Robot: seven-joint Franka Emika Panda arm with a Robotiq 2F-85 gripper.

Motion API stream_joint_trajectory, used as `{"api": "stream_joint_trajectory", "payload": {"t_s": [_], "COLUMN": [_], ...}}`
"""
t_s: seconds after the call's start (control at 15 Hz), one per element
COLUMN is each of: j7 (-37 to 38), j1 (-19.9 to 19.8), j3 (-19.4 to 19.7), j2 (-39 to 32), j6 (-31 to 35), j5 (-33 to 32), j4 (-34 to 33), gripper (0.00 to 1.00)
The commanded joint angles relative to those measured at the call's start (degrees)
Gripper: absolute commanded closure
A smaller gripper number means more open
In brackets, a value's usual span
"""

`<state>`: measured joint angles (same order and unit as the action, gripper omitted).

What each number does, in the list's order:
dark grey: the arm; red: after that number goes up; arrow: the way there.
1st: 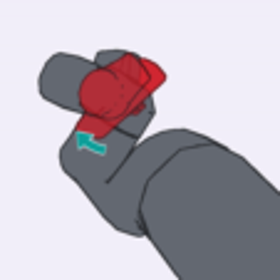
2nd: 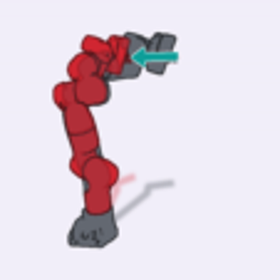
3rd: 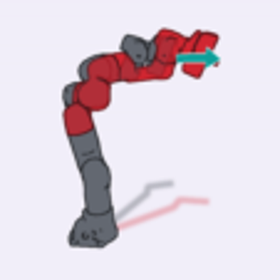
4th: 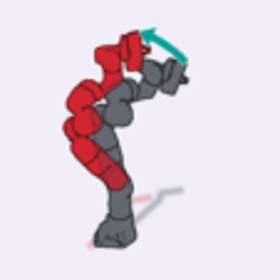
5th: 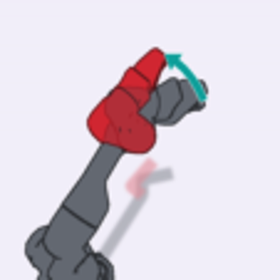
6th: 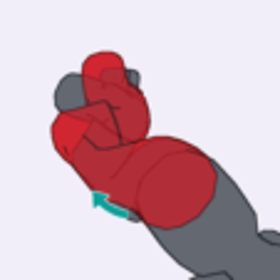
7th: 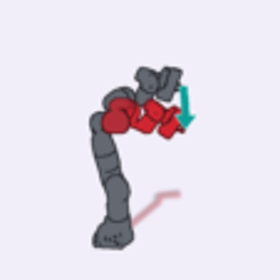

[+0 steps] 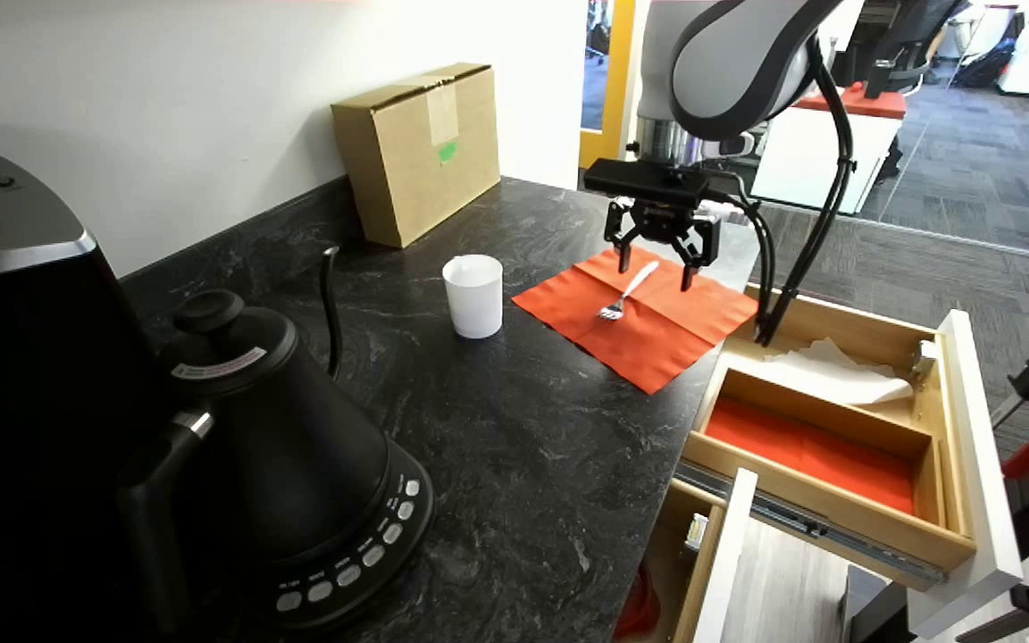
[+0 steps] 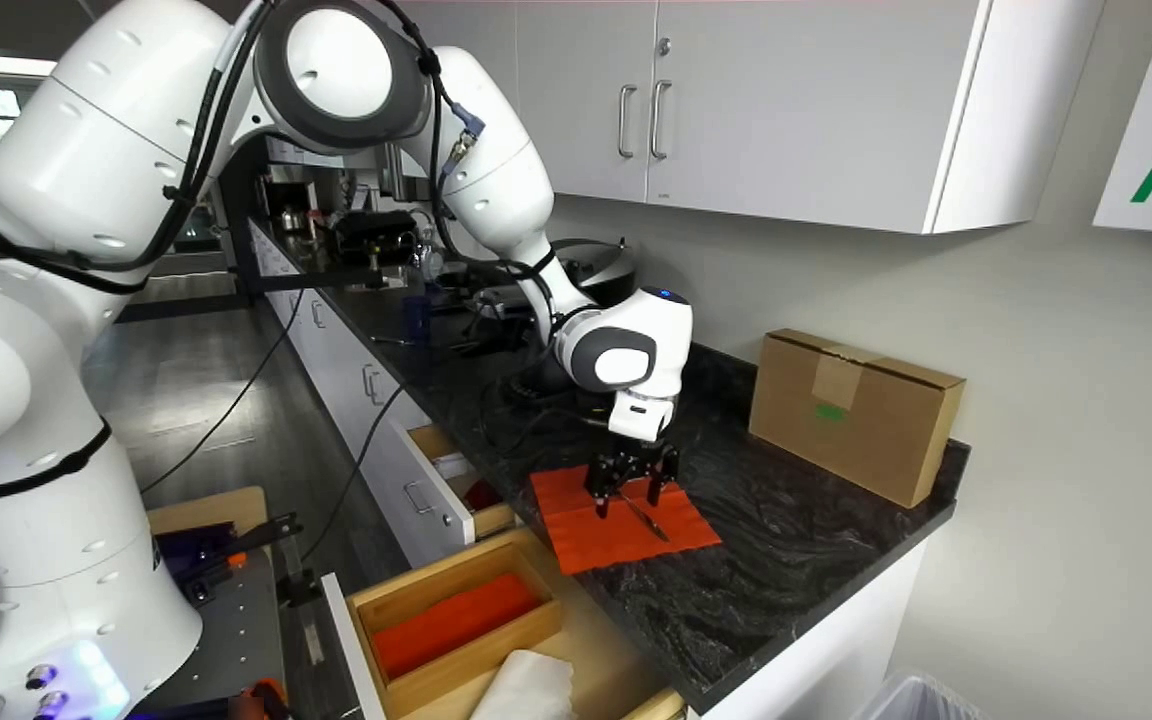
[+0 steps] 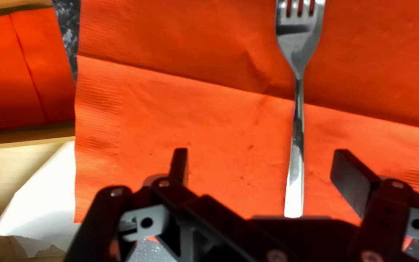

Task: Put the fork in the open drawer on the right

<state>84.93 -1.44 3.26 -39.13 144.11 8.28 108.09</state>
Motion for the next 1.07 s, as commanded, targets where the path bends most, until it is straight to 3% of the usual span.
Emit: {"api": "stream_joint_trajectory", "payload": {"t_s": [0.0, 0.07, 0.67, 0.73, 1.0], "j7": [-2.4, -2.0, -0.7, -0.5, 1.2], "j1": [0.8, 1.0, 0.9, 0.9, 1.3], "j3": [0.9, 1.0, 1.4, 1.3, 1.7], "j2": [0.8, -2.2, -10.2, -8.6, -8.4], "j6": [3.7, 1.6, -2.1, -3.0, -10.4], "j5": [2.1, 2.0, 2.2, 2.7, 3.4], "j4": [2.8, -2.7, -16.9, -14.3, -15.7], "gripper": [0.00, 0.00, 0.00, 0.00, 0.00]}}
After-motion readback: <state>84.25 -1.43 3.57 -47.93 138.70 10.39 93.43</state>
